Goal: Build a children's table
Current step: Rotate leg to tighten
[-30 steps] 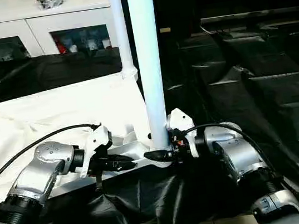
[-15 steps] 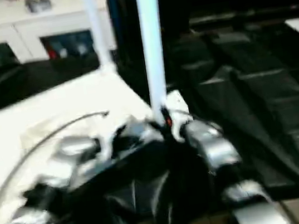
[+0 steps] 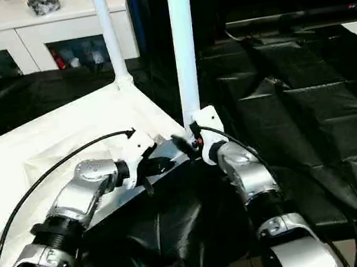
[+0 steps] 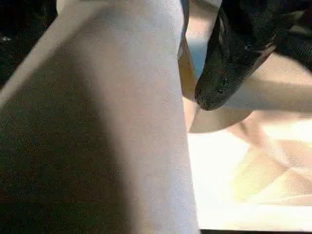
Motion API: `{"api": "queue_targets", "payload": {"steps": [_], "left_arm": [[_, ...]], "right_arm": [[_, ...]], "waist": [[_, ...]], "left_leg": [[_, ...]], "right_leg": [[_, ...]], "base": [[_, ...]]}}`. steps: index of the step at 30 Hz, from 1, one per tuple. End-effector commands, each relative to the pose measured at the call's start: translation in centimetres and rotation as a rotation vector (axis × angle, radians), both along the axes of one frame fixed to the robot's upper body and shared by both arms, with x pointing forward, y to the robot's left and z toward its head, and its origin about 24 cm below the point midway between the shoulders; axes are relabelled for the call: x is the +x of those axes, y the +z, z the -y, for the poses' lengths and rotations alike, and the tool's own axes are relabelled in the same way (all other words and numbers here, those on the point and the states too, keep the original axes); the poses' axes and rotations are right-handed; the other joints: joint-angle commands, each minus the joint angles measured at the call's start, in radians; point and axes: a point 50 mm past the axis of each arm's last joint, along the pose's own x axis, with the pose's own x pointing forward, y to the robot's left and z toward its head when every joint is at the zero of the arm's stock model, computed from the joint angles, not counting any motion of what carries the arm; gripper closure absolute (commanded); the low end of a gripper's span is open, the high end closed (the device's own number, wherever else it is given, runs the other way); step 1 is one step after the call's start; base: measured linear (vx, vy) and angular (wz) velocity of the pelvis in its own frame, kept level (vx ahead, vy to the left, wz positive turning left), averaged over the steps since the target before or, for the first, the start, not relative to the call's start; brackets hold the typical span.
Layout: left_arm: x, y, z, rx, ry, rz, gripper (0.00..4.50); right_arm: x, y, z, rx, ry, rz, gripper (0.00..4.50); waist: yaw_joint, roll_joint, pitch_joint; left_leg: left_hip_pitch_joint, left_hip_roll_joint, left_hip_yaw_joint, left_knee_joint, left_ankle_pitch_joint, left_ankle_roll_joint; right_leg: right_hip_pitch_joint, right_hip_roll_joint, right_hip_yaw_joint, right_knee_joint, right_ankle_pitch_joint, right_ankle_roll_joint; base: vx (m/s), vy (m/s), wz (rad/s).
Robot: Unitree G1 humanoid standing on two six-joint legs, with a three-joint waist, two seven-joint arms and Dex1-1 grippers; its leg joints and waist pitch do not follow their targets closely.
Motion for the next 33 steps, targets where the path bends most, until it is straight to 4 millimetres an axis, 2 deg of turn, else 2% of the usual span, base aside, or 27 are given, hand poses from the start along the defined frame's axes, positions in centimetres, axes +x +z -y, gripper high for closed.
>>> {"api": "queue_targets", "payload": {"steps": [1,2,5,8,12,13,16,17,18,20,21,23,25,27,33], "left_arm": [[-1.6,0.7,2.5,-0.066,-0.235,-0.006,4.50],[-1.9,0.8,1.7,-0.072,-0.282,-0.015,4.50],[-2.2,0.9,1.3,-0.084,-0.314,-0.025,4.50],[-2.5,1.1,0.4,-0.080,-0.359,-0.035,4.50],[-2.9,1.1,-0.7,-0.062,-0.397,-0.057,4.50],[-3.0,1.1,-1.3,-0.055,-0.408,-0.067,4.50],[-3.3,1.0,-2.2,-0.043,-0.427,-0.089,4.50],[-3.3,1.0,-2.2,-0.043,-0.427,-0.089,4.50],[-3.4,1.1,-2.3,-0.042,-0.434,-0.093,4.50],[-3.5,1.1,-2.4,-0.043,-0.438,-0.097,4.50],[-3.6,1.1,-2.5,-0.041,-0.445,-0.103,4.50],[-3.7,1.1,-2.6,-0.036,-0.452,-0.109,4.50],[-3.7,1.1,-2.6,-0.033,-0.451,-0.107,4.50],[-3.7,1.0,-2.6,-0.034,-0.443,-0.103,4.50],[-3.2,0.9,-1.8,-0.046,-0.381,-0.073,4.50]], "right_arm": [[-0.7,0.7,-1.8,0.009,0.181,0.038,0.64],[-1.2,1.3,-0.8,0.004,0.266,0.061,0.64],[-1.6,1.5,-0.2,-0.006,0.324,0.065,0.64],[-2.6,1.7,0.9,-0.002,0.443,0.037,0.64],[-3.5,2.1,1.6,0.021,0.539,0.008,0.90],[-3.8,2.2,1.9,0.023,0.570,-0.011,0.90],[-4.5,2.0,2.1,0.006,0.629,-0.053,1.17],[-4.5,2.0,2.1,0.006,0.629,-0.053,1.36],[-4.7,1.8,2.3,-0.005,0.646,-0.068,1.42],[-4.8,1.8,2.3,-0.016,0.656,-0.073,1.50],[-4.9,1.7,2.4,-0.030,0.666,-0.081,1.62],[-5.1,1.5,2.5,-0.047,0.675,-0.088,1.86],[-5.1,1.5,2.5,-0.054,0.675,-0.087,1.90],[-5.2,1.5,2.3,-0.051,0.676,-0.087,2.20],[-5.3,1.2,1.7,-0.025,0.652,-0.082,2.44]], "waist": [[0.001,-0.009,-0.060],[0.003,-0.009,-0.058],[0.007,-0.007,-0.057],[0.015,-0.006,-0.052],[0.030,-0.005,-0.053],[0.030,-0.008,-0.053],[0.033,-0.006,-0.055],[0.033,-0.006,-0.055],[0.034,-0.009,-0.057],[0.035,-0.008,-0.056],[0.034,-0.013,-0.056],[0.034,-0.011,-0.054],[0.033,-0.012,-0.055],[0.032,-0.013,-0.054],[0.031,-0.015,-0.052]], "left_leg": [[0.001,0.012,0.006,-0.061,-0.168,0.107],[0.001,0.013,0.006,-0.061,-0.181,0.109],[0.003,0.016,0.006,-0.062,-0.192,0.112],[0.009,0.019,0.006,-0.067,-0.232,0.095],[0.008,0.020,0.008,-0.066,-0.215,0.094],[0.008,0.020,0.008,-0.066,-0.214,0.091],[0.007,0.020,0.006,-0.067,-0.200,0.087],[0.006,0.020,0.006,-0.066,-0.195,0.089],[0.007,0.019,0.007,-0.064,-0.184,0.090],[0.006,0.019,0.007,-0.065,-0.181,0.088],[0.006,0.019,0.007,-0.065,-0.182,0.088],[0.006,0.018,0.006,-0.065,-0.182,0.086],[0.006,0.018,0.007,-0.065,-0.184,0.084],[0.006,0.018,0.006,-0.065,-0.181,0.081],[0.008,0.017,0.007,-0.065,-0.198,0.075]], "right_leg": [[0.060,-0.036,0.030,-0.060,-0.088,-0.282],[0.060,-0.037,0.031,-0.061,-0.105,-0.279],[0.058,-0.037,0.032,-0.062,-0.126,-0.280],[0.054,-0.035,0.032,-0.068,-0.185,-0.268],[0.053,-0.035,0.033,-0.065,-0.178,-0.266],[0.052,-0.035,0.034,-0.065,-0.181,-0.264],[0.054,-0.035,0.033,-0.061,-0.167,-0.262],[0.053,-0.034,0.033,-0.060,-0.158,-0.263],[0.053,-0.035,0.033,-0.058,-0.143,-0.270],[0.053,-0.035,0.033,-0.058,-0.144,-0.269],[0.054,-0.036,0.033,-0.059,-0.146,-0.267],[0.054,-0.037,0.033,-0.060,-0.161,-0.263],[0.054,-0.038,0.034,-0.060,-0.168,-0.261],[0.053,-0.036,0.034,-0.060,-0.168,-0.259],[0.052,-0.037,0.035,-0.064,-0.199,-0.252]], "base": [[0.000,0.000,0.00],[0.000,0.000,0.00],[0.000,0.000,0.00],[0.000,0.000,0.00],[0.000,0.000,0.00],[0.000,0.000,0.00],[0.000,0.000,0.00],[0.000,0.000,0.00],[0.000,0.000,0.00],[0.000,0.000,0.00],[0.000,0.000,0.00],[0.000,0.000,0.00],[0.000,0.000,0.00],[0.000,0.000,0.00],[0.000,0.000,0.00]]}}
